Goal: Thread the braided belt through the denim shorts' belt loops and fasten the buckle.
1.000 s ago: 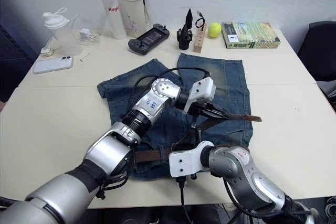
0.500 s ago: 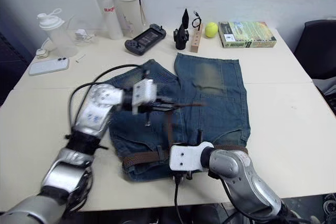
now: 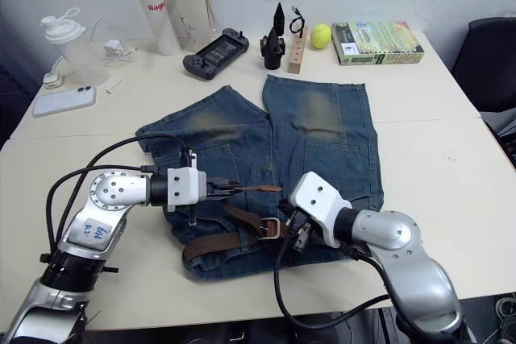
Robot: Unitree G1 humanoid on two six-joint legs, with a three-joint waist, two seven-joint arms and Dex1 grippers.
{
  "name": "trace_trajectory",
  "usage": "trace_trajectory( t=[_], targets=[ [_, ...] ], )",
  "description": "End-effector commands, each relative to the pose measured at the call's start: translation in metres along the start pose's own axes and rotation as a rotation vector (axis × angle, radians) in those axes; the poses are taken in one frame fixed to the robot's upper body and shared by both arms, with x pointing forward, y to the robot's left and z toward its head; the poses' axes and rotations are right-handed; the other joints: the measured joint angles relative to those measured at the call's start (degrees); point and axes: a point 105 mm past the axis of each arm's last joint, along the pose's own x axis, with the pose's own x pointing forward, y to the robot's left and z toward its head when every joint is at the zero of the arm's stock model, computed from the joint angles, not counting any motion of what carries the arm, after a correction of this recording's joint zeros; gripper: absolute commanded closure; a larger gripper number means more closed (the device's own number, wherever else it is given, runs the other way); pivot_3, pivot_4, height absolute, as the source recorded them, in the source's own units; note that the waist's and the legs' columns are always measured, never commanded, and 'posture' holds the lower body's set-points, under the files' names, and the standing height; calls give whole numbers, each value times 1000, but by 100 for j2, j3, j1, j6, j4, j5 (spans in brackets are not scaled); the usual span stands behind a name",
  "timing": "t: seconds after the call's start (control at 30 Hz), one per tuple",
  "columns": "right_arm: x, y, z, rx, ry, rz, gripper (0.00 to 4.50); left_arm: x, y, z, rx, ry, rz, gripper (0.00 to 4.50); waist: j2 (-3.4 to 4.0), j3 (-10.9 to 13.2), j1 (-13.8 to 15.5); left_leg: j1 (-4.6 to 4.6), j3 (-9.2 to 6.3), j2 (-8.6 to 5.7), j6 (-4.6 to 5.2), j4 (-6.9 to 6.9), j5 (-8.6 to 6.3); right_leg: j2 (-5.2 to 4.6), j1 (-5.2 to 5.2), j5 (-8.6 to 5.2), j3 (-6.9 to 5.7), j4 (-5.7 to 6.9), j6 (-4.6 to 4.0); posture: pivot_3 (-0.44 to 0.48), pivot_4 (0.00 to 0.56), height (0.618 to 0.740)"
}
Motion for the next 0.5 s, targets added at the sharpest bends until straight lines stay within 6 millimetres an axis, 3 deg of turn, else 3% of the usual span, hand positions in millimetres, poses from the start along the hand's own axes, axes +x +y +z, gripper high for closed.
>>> trace_trajectory(
  t=[0.03, 0.13, 0.5],
  targets=[
    [-12, 22, 3, -81, -9, 68, 2765, -3, 1, 11, 28, -25, 32, 4500, -2, 2, 10, 1, 0, 0, 0, 0, 0, -1, 0, 0, 1, 1, 0, 0, 150, 724],
    [-15, 29, -3, -129, 11, 90, 1491, -3, 2, 13, 16, -31, 43, 4500, -3, 3, 14, 1, -3, -5, 2, 2, 1, -11, 1, 1, 0, 4, 1, 0, 150, 724],
    [-2, 24, -30, -180, 90, 4, 1491, -5, 11, 9, -15, -19, 65, 4500, -3, 3, 12, 2, 0, -4, -1, 9, 5, -6, 1, 1, 0, 12, 2, 0, 150, 724]
  ],
)
